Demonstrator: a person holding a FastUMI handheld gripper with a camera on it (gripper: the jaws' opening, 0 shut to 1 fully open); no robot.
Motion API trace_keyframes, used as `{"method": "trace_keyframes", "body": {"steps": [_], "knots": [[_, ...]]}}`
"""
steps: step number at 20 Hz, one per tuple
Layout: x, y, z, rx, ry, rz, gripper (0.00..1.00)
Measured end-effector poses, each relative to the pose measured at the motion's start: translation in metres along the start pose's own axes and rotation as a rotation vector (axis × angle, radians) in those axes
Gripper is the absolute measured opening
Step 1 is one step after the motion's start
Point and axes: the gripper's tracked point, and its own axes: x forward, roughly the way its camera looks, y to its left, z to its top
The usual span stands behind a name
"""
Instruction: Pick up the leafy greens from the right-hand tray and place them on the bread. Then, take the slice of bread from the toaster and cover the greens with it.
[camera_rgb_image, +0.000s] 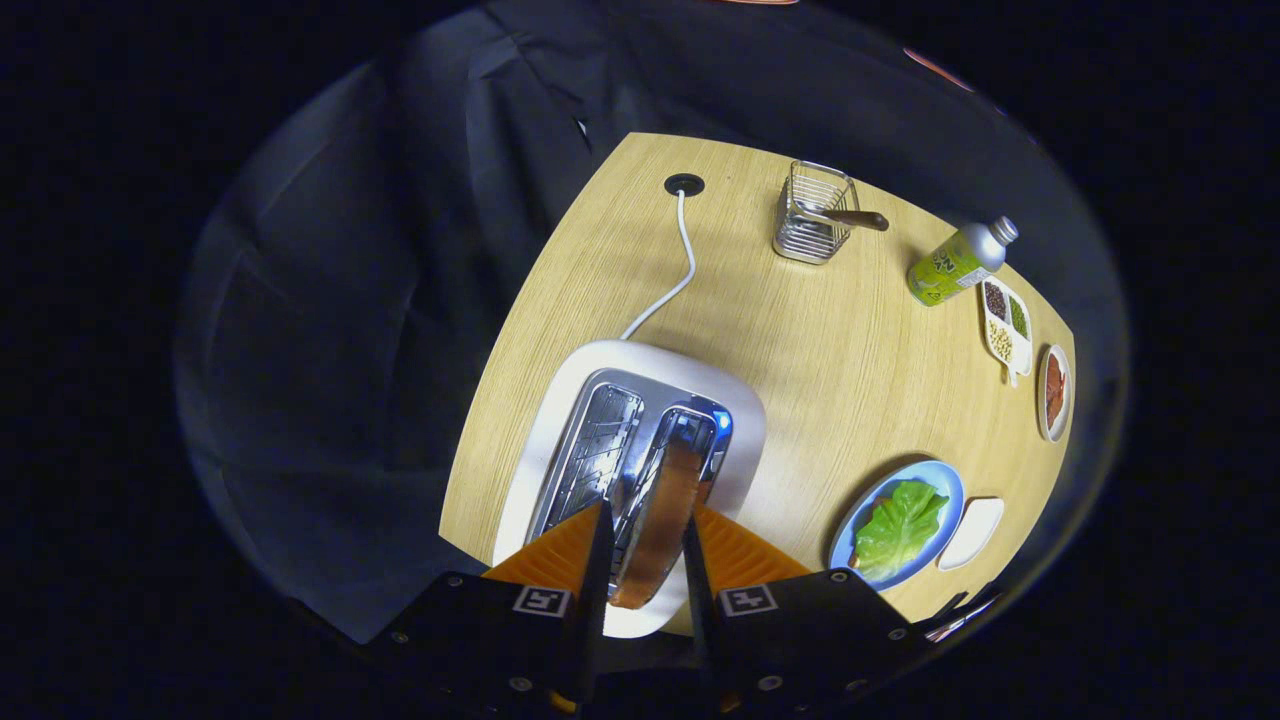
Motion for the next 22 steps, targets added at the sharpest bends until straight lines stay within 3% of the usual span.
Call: {"method": "trace_keyframes", "body": {"steps": [3,7,13,22], "knots": [[0.002,-0.005,0.001,0.001,0.01,-0.018,0.25],[0.0,-0.007,0.003,0.017,0.007,0.008,0.15],[-0.023,-0.008,0.007,0.049,-0.048,0.107,0.11],[-0.109,-0.035,0.01,0.127,-0.212,0.313,0.11]]}}
